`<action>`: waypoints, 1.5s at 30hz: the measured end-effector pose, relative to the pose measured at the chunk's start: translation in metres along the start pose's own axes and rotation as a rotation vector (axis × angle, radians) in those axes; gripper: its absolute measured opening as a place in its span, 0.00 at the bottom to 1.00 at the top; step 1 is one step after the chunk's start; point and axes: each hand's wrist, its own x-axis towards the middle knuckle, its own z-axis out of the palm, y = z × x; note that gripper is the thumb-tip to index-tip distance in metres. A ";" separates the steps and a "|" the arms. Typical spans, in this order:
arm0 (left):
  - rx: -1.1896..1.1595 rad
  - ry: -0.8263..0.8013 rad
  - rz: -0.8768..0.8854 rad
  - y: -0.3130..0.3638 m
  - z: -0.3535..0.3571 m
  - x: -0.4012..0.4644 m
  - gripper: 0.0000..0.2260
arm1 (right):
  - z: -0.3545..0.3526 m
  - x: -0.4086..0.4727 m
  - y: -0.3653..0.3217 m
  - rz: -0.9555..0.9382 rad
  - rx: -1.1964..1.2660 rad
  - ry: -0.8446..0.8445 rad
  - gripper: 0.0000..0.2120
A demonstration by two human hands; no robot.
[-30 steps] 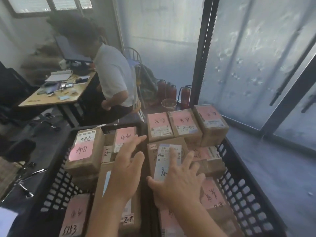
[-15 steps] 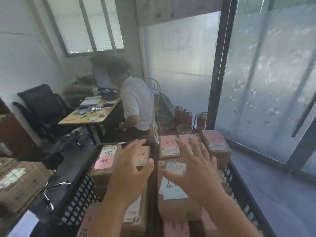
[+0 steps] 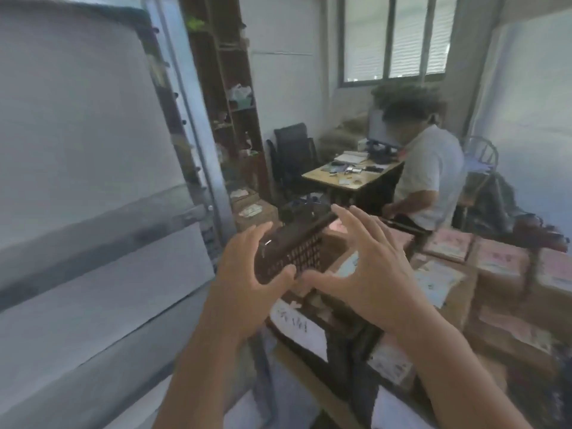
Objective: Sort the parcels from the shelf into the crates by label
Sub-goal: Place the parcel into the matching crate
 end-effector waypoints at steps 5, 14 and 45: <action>0.126 0.193 -0.158 -0.033 -0.095 -0.102 0.36 | 0.045 -0.031 -0.099 -0.253 0.101 -0.179 0.56; 0.329 0.527 -0.431 -0.071 -0.299 -0.312 0.38 | 0.132 -0.131 -0.316 -0.643 0.341 -0.467 0.56; 0.679 1.210 -1.003 -0.217 -0.798 -0.850 0.30 | 0.442 -0.523 -0.990 -1.294 0.791 -1.017 0.54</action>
